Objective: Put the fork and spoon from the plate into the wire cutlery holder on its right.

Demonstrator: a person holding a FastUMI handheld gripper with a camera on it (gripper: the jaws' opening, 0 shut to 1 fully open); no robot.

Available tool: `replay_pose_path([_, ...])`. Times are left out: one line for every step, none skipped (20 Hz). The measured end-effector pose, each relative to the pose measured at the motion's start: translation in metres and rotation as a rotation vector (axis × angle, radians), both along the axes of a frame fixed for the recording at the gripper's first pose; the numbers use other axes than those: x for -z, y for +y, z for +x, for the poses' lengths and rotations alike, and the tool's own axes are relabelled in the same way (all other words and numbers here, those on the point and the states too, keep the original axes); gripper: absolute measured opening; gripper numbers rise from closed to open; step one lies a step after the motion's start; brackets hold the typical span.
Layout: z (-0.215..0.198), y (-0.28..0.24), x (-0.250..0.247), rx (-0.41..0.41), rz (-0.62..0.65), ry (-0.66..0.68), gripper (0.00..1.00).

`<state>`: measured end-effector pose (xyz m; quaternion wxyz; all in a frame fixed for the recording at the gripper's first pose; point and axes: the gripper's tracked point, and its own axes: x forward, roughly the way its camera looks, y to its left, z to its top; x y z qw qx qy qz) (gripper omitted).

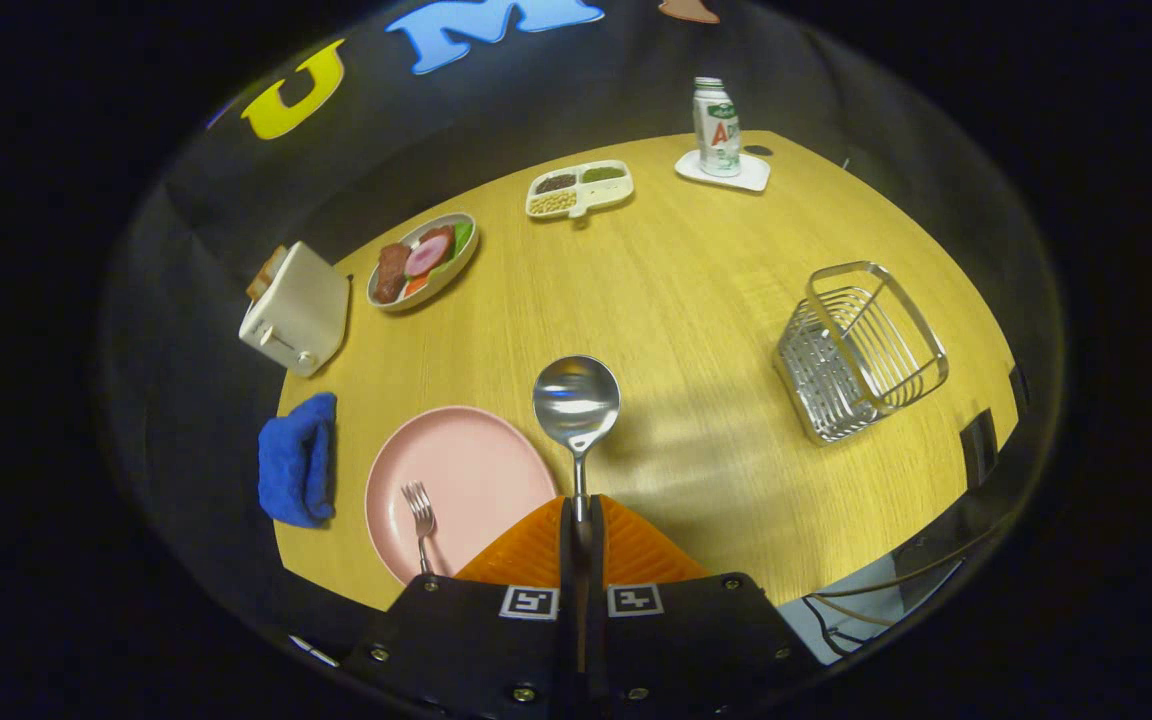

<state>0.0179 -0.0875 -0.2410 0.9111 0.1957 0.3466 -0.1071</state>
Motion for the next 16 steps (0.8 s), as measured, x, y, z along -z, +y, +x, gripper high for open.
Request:
replay_pose_path([-0.001, -0.010, -0.004, 0.028, 0.008, -0.014, 0.04])
replay_pose_path([-0.003, -0.020, -0.010, 0.053, 0.016, -0.027, 0.04])
replay_pose_path([-0.007, -0.030, -0.014, 0.076, 0.024, -0.038, 0.04])
replay_pose_path([-0.010, -0.040, -0.019, 0.101, 0.034, -0.048, 0.04])
replay_pose_path([-0.012, -0.050, -0.023, 0.124, 0.044, -0.058, 0.04])
replay_pose_path([-0.015, -0.060, -0.027, 0.146, 0.057, -0.065, 0.04])
replay_pose_path([-0.017, -0.067, -0.029, 0.169, 0.072, -0.072, 0.04])
replay_pose_path([-0.020, -0.075, -0.031, 0.191, 0.087, -0.077, 0.04])
replay_pose_path([-0.023, -0.083, -0.032, 0.211, 0.106, -0.078, 0.04])
replay_pose_path([-0.026, -0.091, -0.032, 0.231, 0.131, -0.076, 0.04])
replay_pose_path([-0.028, -0.096, -0.031, 0.250, 0.153, -0.071, 0.04])
replay_pose_path([-0.031, -0.101, -0.030, 0.269, 0.171, -0.066, 0.04])
replay_pose_path([-0.032, -0.105, -0.028, 0.283, 0.190, -0.059, 0.04])
replay_pose_path([-0.035, -0.109, -0.027, 0.297, 0.205, -0.053, 0.04])
replay_pose_path([-0.036, -0.114, -0.025, 0.309, 0.216, -0.041, 0.04])
replay_pose_path([-0.039, -0.117, -0.024, 0.319, 0.225, -0.033, 0.04])
